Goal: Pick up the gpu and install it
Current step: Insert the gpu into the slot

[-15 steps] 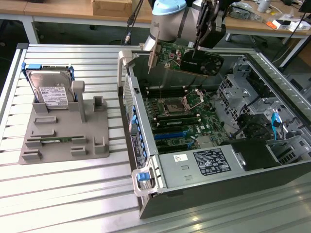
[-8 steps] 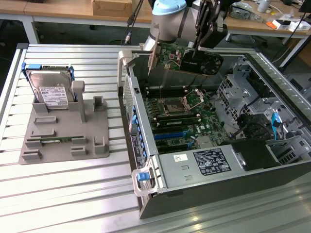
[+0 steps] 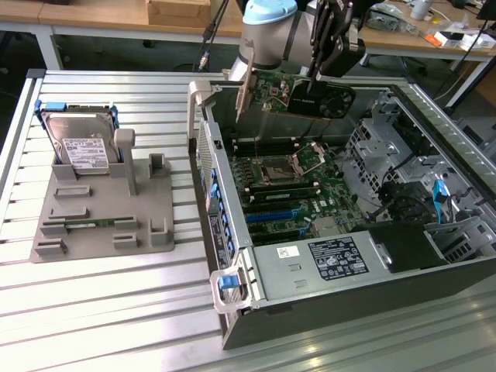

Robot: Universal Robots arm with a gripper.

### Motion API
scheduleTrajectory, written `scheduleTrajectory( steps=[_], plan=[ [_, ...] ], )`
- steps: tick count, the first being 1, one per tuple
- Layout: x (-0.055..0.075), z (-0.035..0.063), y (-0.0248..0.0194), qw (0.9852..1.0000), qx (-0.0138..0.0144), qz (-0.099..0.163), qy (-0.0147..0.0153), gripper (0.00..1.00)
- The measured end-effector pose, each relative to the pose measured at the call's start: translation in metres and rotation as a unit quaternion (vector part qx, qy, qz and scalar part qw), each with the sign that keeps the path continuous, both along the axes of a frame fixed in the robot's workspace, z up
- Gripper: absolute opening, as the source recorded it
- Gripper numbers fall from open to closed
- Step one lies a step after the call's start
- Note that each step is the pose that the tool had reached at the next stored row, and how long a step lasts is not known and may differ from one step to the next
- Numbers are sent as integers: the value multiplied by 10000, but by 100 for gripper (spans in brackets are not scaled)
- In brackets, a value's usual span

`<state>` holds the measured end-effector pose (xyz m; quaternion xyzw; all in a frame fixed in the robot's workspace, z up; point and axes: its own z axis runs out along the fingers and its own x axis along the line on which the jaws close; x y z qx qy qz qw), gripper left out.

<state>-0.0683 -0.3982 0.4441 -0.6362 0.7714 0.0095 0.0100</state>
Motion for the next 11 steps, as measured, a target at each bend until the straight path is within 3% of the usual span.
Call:
scheduleTrajectory(
  steps=[11],
  plan=[
    [0,0,0,9988,0,488,0,26]
  ],
)
